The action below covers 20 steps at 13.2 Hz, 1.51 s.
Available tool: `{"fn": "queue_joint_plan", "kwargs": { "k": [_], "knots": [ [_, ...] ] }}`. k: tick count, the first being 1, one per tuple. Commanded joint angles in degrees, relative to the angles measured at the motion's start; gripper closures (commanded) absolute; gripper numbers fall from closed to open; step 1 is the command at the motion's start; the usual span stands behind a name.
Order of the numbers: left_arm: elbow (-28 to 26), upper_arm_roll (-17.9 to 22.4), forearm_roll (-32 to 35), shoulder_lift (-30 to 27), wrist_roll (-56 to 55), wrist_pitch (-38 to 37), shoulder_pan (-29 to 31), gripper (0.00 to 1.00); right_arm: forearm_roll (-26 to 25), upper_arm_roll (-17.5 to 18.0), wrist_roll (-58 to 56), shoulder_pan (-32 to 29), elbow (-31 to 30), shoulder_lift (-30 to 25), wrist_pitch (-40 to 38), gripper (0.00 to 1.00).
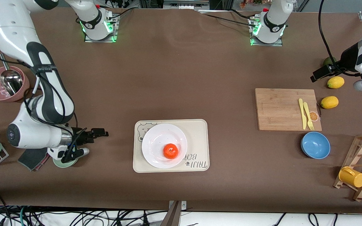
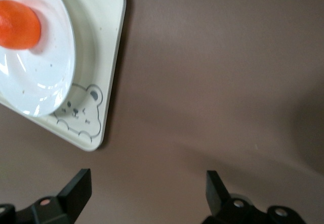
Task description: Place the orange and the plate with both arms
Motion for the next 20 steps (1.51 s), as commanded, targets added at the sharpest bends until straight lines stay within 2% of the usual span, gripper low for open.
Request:
{"fn": "queue_joint_plan", "kwargs": {
  "k": [1,3,5,7,9,11,13,17,20],
  "knots": [
    [1.6,-0.4,1.0,0.7,-0.2,-1.1,0.3,0.0,-2.9,-0.1,2.8,-0.4,-0.6,-4.1,-6.2,0.0],
    [1.6,-0.4,1.0,0.7,-0.3,-1.1,0.2,0.0,-3.0,-0.5,2.8,-0.6,-0.5,-5.6,-9.1,0.0],
    [1.6,-0.4,1.0,0.7,-0.2,-1.1,0.2,0.0,-3.1,-5.5,2.9,3.1,-1.2,-9.8,-10.6,0.0],
    [1.6,-0.4,1.0,0.7,-0.2,-1.1,0.3,0.0,-2.9,-11.6,7.0,8.1,-5.8,-15.8,-10.9,0.0],
    [1.6,-0.4,1.0,0.7,-0.2,-1.1,0.3,0.0,-3.3,-11.9,14.3,8.8,-11.0,-22.6,-10.9,0.0],
    [1.6,-0.4,1.0,0.7,-0.2,-1.1,0.3,0.0,-3.8,-12.2,15.3,8.9,-15.9,-28.8,-10.6,0.0],
    [1.6,-0.4,1.0,0.7,-0.2,-1.1,0.3,0.0,-6.2,-13.6,15.8,9.2,-18.1,-33.8,-11.1,0.0],
    [1.6,-0.4,1.0,0.7,-0.2,-1.1,0.3,0.0,-6.1,-18.8,16.1,9.4,-18.1,-37.7,-17.4,0.0],
    [1.6,-0.4,1.0,0.7,-0.2,-1.1,0.4,0.0,-7.8,-20.8,15.8,10.0,-17.7,-39.1,-17.7,0.0]
  ]
}}
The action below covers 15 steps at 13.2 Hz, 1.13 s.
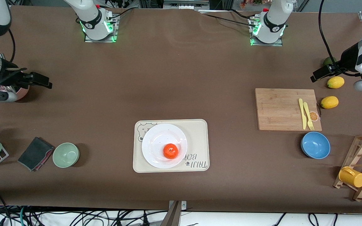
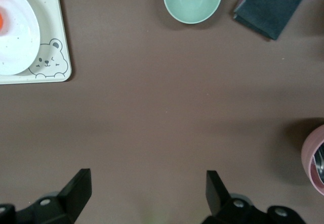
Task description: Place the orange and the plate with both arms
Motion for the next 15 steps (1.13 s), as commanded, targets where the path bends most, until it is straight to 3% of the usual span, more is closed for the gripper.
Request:
{"fn": "queue_joint_plan", "kwargs": {
  "k": [1,7,9,15],
  "knots": [
    [1.4,-0.4,1.0,0.6,-0.2,-1.0,0.4,0.0,-3.7,-0.9,0.3,1.4,-2.0,-2.1,-0.4,0.0],
    [1.3,-0.2,1.0,0.6,0.0,-2.2,0.5,0.0,-4.6,-0.9,0.0,2.7,-2.5,-2.0,4.8,0.0],
    [1.3,-0.1,1.0,0.6,0.0,-2.2,0.4,0.0,-7.9,-0.6,-0.5,2.9,-2.4,-2.1,5.0,0.0],
    [1.4,-0.1,1.0,0.8,0.0,-2.2,0.4,0.0,-7.2,-0.7,4.4,3.0,-1.8,-1.8,4.6,0.0]
  ]
}}
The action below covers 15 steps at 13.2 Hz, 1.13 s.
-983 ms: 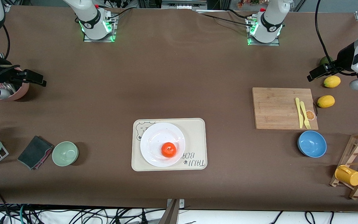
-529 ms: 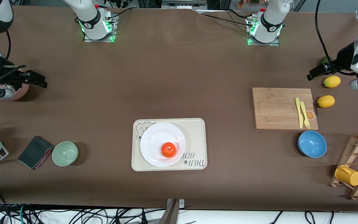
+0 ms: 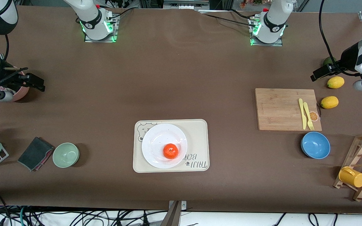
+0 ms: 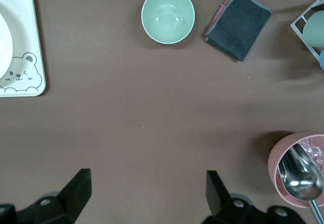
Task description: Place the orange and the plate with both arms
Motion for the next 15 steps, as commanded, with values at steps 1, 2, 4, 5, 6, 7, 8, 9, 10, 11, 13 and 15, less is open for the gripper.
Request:
{"fn": "queue_joint_plan", "kwargs": {
  "k": [1,2,4,5,6,7,8,9,10,11,13,15],
  "knots": [
    [1.4,-0.1,1.0,0.7,0.0,-1.2,0.2,0.0,-0.4,-0.5,3.5,0.6,-0.9,-1.1,0.7,0.0],
    [1.4,-0.1,1.0,0.6,0.0,-1.2,0.2,0.0,-0.3,-0.6,3.9,0.5,-0.8,-1.0,0.9,0.0],
    [1.4,-0.1,1.0,0.7,0.0,-1.2,0.2,0.0,0.5,-0.6,3.9,0.4,-0.8,-1.0,0.9,0.0],
    [1.4,-0.1,1.0,0.7,0.0,-1.2,0.2,0.0,0.6,-0.6,3.9,0.4,-0.7,-0.9,0.9,0.0],
    [1.4,0.0,1.0,0.7,0.0,-1.2,0.2,0.0,0.7,-0.6,3.9,0.3,-0.5,-0.6,0.9,0.0],
    [1.5,0.0,1.0,0.7,0.0,-1.1,0.2,0.0,0.7,-0.6,3.9,0.3,-0.5,-0.7,0.8,0.0],
    [1.5,0.0,1.0,0.7,0.0,-1.1,0.2,0.0,0.7,-0.5,3.9,0.4,-0.5,-0.7,0.7,0.0],
    [1.5,0.0,1.0,0.7,0.0,-1.2,0.2,0.0,0.7,-0.3,3.9,0.4,-0.5,-0.7,0.5,0.0],
    [1.5,0.0,1.0,0.6,0.0,-1.2,0.2,0.0,0.7,-0.3,3.9,0.4,-0.5,-0.7,0.4,0.0],
    [1.4,0.0,1.0,0.7,0.0,-1.2,0.2,0.0,0.7,-0.2,3.9,0.4,-0.5,-0.7,0.3,0.0],
    [1.5,0.0,1.0,0.7,0.0,-1.2,0.2,0.0,0.7,-0.2,3.9,0.4,-0.5,-0.7,0.3,0.0],
    [1.5,0.0,1.0,0.7,0.0,-1.2,0.2,0.0,0.7,-0.2,3.8,0.4,-0.6,-0.7,0.2,0.0]
  ]
}}
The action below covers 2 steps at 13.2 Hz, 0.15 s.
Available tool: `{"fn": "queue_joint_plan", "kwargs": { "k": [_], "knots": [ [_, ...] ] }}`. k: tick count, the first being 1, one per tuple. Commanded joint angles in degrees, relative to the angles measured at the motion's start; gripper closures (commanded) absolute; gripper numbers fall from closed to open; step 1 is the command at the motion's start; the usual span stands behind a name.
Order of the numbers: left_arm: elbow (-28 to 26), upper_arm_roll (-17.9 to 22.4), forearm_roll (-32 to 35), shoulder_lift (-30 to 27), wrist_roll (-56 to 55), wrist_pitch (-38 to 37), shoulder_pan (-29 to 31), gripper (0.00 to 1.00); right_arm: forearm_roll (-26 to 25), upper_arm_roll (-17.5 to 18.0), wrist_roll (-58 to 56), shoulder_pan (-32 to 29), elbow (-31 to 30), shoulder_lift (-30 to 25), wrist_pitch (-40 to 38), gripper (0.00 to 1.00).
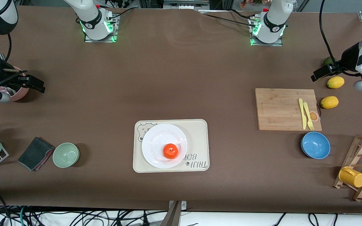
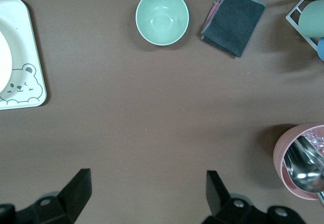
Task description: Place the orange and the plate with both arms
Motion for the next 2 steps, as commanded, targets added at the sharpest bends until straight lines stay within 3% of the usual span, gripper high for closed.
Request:
{"fn": "queue_joint_plan", "kwargs": {
  "k": [1,2],
  "knots": [
    [1.5,-0.2,1.0,0.7,-0.1,-1.2,0.1,0.0,0.5,0.0,0.8,0.3,-0.5,-0.7,-0.2,0.0],
    [1.5,-0.2,1.0,0.7,0.0,-1.2,0.1,0.0,0.5,0.0,0.8,0.3,-0.6,-0.7,-0.3,0.0]
  ]
}}
